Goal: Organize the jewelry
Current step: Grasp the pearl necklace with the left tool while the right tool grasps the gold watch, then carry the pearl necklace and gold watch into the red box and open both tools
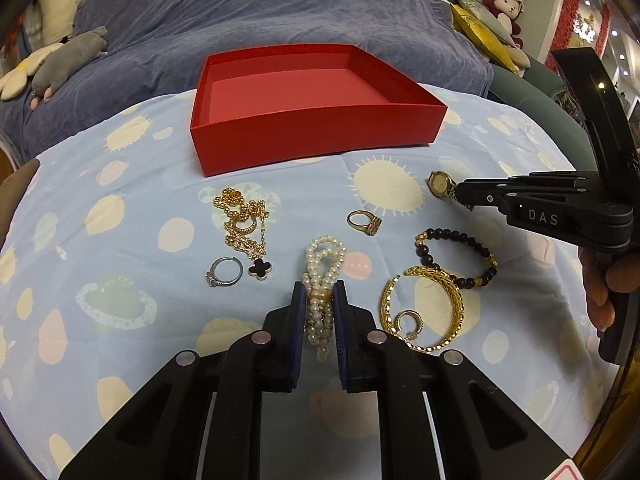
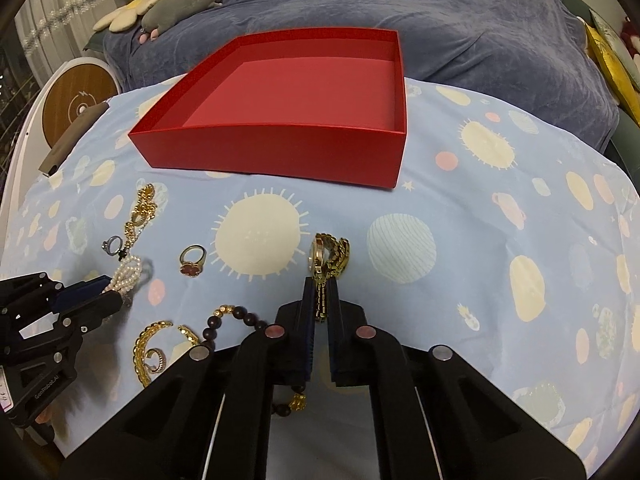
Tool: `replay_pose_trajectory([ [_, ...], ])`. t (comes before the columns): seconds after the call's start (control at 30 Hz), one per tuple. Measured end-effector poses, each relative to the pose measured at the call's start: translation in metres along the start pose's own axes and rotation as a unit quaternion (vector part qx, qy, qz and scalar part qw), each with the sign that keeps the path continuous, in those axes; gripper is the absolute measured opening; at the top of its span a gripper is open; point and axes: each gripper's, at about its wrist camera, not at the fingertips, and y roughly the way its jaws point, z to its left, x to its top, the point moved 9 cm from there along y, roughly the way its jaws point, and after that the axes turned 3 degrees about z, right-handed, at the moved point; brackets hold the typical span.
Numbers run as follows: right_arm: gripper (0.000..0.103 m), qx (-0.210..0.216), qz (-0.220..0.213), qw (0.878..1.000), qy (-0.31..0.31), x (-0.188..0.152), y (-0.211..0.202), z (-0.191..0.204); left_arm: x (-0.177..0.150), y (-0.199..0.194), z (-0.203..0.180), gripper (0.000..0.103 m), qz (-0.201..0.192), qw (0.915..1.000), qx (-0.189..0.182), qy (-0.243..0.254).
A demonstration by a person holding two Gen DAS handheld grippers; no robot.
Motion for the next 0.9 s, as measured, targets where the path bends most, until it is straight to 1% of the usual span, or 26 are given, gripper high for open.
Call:
replay_pose_trajectory([
  [0.23, 0.004, 0.030, -0.038, 0.999, 0.005, 0.009, -0.037, 0.015, 0.012, -0.026, 0.007, 0.011, -0.028, 0.9992, -0.013, -0.027],
  [0.37, 0.004, 0.053, -0.058, 0.997, 0.017, 0.019, -0.056, 0.020, 0.027, -0.044, 0.009, 0.011, -0.040, 0.9983, -0.022, -0.037],
  [0.43, 0.000, 0.062, -0.069, 0.995, 0.023, 0.032, -0.063, 0.020, 0.041, -0.053, 0.012, 0.011, -0.049, 0.9976, -0.025, -0.042],
  [0.47, 0.000, 0.066, -0.073, 0.995, 0.027, 0.039, -0.066, 0.020, 0.050, -0.055, 0.014, 0.011, -0.053, 0.9973, -0.024, -0.044],
  [0.57, 0.000, 0.061, -0.092, 0.994, 0.027, 0.072, -0.072, 0.017, 0.083, -0.057, 0.024, 0.011, -0.062, 0.9968, -0.019, -0.046],
  [0.67, 0.000, 0.052, -0.115, 0.992, 0.027, 0.107, -0.080, 0.012, 0.118, -0.057, 0.032, 0.011, -0.076, 0.9963, -0.003, -0.040],
  [0.7, 0.000, 0.048, -0.119, 0.991, 0.025, 0.113, -0.082, 0.010, 0.126, -0.059, 0.035, 0.011, -0.081, 0.9959, 0.002, -0.039],
  [0.73, 0.000, 0.053, -0.113, 0.992, 0.022, 0.114, -0.080, 0.009, 0.131, -0.060, 0.036, 0.011, -0.086, 0.9956, 0.007, -0.037],
  [0.77, 0.001, 0.067, -0.104, 0.992, 0.022, 0.109, -0.077, 0.010, 0.133, -0.062, 0.037, 0.011, -0.091, 0.9952, 0.010, -0.035],
  [0.8, 0.004, 0.080, -0.094, 0.992, 0.022, 0.100, -0.072, 0.013, 0.132, -0.064, 0.037, 0.011, -0.095, 0.9949, 0.010, -0.033],
  [0.87, 0.018, 0.081, -0.064, 0.995, 0.008, 0.075, -0.055, 0.018, 0.125, -0.064, 0.036, 0.011, -0.092, 0.9952, 0.005, -0.033],
  [0.9, 0.032, 0.073, -0.052, 0.996, -0.001, 0.062, -0.046, 0.019, 0.120, -0.062, 0.037, 0.011, -0.087, 0.9956, 0.004, -0.033],
])
